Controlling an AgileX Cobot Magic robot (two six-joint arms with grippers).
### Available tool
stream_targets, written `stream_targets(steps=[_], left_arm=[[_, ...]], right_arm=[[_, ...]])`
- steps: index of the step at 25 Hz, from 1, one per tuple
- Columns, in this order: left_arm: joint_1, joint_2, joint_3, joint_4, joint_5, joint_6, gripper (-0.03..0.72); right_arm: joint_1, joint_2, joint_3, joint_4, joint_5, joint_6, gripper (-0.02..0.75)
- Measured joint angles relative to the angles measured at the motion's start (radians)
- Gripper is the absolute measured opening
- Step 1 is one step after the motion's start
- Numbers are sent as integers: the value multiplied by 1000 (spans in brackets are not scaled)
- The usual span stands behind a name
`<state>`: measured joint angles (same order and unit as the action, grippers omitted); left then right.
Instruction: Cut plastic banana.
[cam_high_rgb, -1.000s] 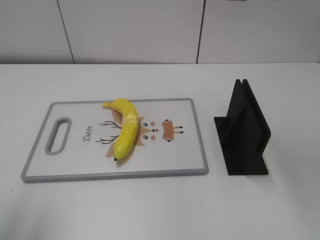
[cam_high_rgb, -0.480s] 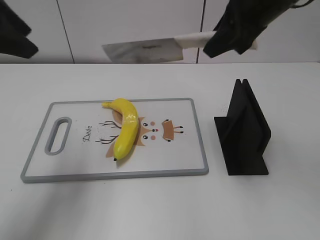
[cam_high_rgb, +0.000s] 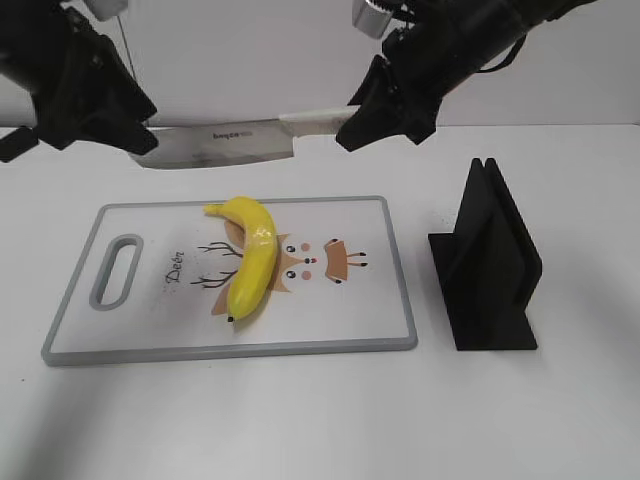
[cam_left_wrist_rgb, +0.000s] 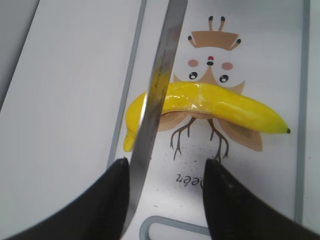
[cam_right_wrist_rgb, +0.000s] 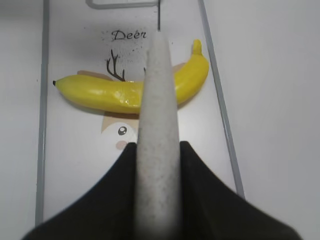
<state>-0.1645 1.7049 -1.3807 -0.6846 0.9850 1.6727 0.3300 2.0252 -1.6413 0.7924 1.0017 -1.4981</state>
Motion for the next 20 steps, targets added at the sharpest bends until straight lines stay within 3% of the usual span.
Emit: stream_targets(steps=[6, 9, 14, 20], left_arm=[[0, 109, -77, -7, -56, 0, 410], [0, 149, -112, -10, -71, 0, 307], [-1, 165, -130, -22, -59, 12, 54], [-26, 190, -133, 22, -35, -7, -2]], right_arm=[[0, 52, -109, 21, 48, -20, 172], [-1, 52, -116, 23, 49, -31, 172], [-5, 54, -118, 23, 35, -43, 172], [-12, 74, -120, -13, 44, -48, 172]])
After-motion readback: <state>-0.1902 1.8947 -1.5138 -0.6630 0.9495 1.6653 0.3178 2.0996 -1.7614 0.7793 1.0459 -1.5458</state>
